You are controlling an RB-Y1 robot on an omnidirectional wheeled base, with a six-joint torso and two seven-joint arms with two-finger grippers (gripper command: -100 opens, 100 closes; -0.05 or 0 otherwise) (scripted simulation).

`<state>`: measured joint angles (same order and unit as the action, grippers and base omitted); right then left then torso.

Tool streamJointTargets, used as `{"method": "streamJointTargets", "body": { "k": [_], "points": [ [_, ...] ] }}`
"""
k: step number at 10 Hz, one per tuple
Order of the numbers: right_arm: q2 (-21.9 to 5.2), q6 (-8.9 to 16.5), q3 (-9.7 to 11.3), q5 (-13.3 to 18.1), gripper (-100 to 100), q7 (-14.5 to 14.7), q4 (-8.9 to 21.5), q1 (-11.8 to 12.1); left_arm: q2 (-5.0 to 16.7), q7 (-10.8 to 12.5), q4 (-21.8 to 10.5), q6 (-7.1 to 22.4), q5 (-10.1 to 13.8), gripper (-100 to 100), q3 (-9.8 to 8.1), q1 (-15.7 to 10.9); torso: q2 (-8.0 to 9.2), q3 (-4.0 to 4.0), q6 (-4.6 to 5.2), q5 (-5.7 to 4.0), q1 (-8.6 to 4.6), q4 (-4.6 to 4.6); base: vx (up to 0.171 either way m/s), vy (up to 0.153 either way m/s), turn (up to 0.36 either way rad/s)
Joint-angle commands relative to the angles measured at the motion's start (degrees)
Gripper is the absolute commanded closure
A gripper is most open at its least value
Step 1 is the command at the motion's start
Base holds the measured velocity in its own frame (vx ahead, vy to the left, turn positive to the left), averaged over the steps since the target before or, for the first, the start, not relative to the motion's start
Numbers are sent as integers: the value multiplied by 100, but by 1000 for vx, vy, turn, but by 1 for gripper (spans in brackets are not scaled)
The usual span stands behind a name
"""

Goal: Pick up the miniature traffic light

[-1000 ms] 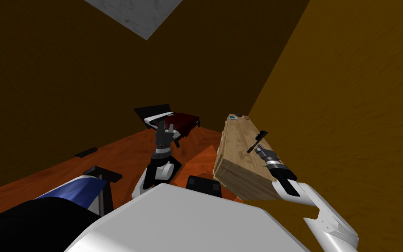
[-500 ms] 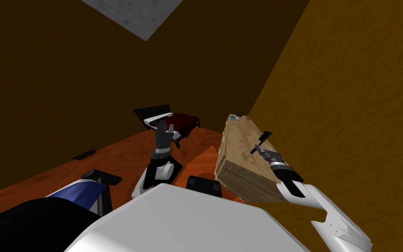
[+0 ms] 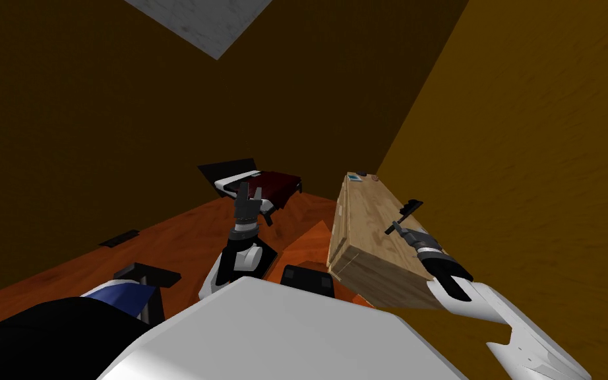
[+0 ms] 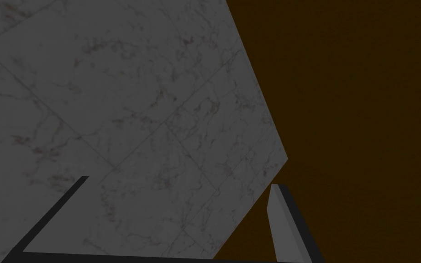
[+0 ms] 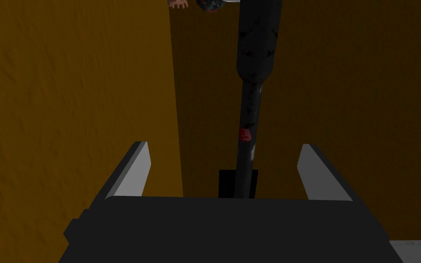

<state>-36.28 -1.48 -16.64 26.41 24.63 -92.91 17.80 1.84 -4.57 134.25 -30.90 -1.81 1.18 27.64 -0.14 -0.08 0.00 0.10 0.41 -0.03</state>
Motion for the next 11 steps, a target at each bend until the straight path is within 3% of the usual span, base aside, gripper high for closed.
{"method": "streamJointTargets", "body": {
  "k": [1, 2, 3, 4, 8, 9, 10, 11],
  "points": [
    [0, 0, 0, 0, -100, 0, 0, 0, 0, 0, 0, 0, 0, 0, 0, 0, 0, 0, 0, 0, 0, 0, 12, 44, -14],
    [-8, 23, -1, -3, 0, -7, 4, 0, 1, 0, 0, 0, 0, 0, 0, 0, 7, 4, 0, -4, -20, 1, 3, 9, 1],
    [-6, 20, 0, -2, -100, -6, 3, 0, 1, 0, 0, 0, 0, 0, -1, 0, 11, 7, 1, -8, -34, 3, 0, 0, 0],
    [-7, 21, 0, -2, 100, -6, 3, 0, 1, 0, 0, 0, 0, 0, -1, 0, 13, 8, 1, -9, -39, 3, 0, 0, 0],
    [-6, 21, 0, -2, 100, -6, 3, 0, 1, 0, 0, 0, 0, 0, -1, 0, 15, 9, 1, -10, -43, 3, 0, 0, 0],
    [-6, 21, 0, -2, 0, -6, 3, 0, 1, 0, 0, 0, 0, 0, -1, 0, 15, 9, 1, -10, -43, 3, 0, 0, 0],
    [-119, 184, -84, -73, -100, -71, -52, 12, 1, 0, 0, 0, 0, 0, -1, 0, 15, 9, 1, -10, -43, 3, 30, 49, -61],
    [-161, 245, -115, -99, -100, -95, -73, 17, 1, 0, 0, 0, 0, 0, -1, 0, 8, 5, 3, -7, -28, 2, 38, 84, -69]
  ]
}}
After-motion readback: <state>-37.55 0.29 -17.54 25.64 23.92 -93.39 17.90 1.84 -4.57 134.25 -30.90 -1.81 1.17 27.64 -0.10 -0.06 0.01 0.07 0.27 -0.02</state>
